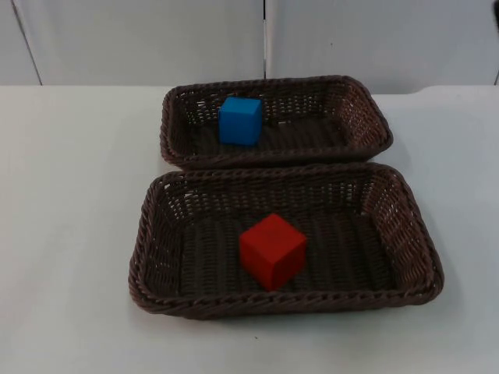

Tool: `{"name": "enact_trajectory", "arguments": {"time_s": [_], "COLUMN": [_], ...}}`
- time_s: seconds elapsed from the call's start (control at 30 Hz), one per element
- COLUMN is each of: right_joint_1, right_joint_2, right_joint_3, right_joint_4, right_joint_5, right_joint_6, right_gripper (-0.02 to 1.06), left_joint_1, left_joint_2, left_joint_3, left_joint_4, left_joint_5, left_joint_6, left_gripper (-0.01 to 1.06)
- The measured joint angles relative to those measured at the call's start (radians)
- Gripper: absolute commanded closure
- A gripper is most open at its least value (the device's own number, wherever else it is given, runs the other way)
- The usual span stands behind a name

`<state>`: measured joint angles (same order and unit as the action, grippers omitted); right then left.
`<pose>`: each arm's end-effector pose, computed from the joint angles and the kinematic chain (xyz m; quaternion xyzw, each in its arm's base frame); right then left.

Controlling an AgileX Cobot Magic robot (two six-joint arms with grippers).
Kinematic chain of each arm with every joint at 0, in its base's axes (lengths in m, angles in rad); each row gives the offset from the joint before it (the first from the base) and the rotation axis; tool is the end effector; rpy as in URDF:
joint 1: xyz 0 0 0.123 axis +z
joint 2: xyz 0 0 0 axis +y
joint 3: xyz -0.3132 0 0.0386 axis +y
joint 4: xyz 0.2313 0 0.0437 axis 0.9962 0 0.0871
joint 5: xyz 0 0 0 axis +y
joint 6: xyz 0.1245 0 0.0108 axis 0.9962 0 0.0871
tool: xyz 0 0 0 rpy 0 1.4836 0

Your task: Pick up one cube with the left hand and place it into the upper basket. Pick up one cube with the right hand and place it into the lower basket.

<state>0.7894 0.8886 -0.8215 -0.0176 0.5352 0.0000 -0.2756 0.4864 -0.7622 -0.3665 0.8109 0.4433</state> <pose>0.1240 0.1234 0.3569 -0.3361 0.7958 0.1866 0.4679 0.0511 -0.0482 0.3600 0.2591 0.7918 -0.1342 0.5366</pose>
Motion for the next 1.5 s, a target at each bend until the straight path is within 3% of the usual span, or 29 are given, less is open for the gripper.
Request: {"name": "enact_trajectory", "arguments": {"time_s": [0.57,0.73,0.93,1.5], "right_joint_1": [0.004,0.004,0.004,0.004], "right_joint_2": [-0.302,-0.355,-0.391,-0.549], "right_joint_3": [0.170,0.170,0.184,0.258], "right_joint_4": [0.000,0.000,0.000,0.000], "right_joint_5": [0.004,0.023,0.081,0.182], "right_joint_6": [0.000,0.000,0.000,0.000], "right_gripper": [0.30,0.30,0.30,0.30], "left_joint_1": [0.000,0.000,0.000,0.000], "left_joint_2": [-0.239,-0.303,-0.434,-0.482], "left_joint_3": [0.000,0.026,0.170,0.239], "left_joint_4": [0.233,0.248,0.286,0.360], "left_joint_5": [0.201,0.201,0.206,0.225], "left_joint_6": [-0.229,-0.261,-0.287,-0.387], "left_gripper": [0.11,0.11,0.11,0.11]}}
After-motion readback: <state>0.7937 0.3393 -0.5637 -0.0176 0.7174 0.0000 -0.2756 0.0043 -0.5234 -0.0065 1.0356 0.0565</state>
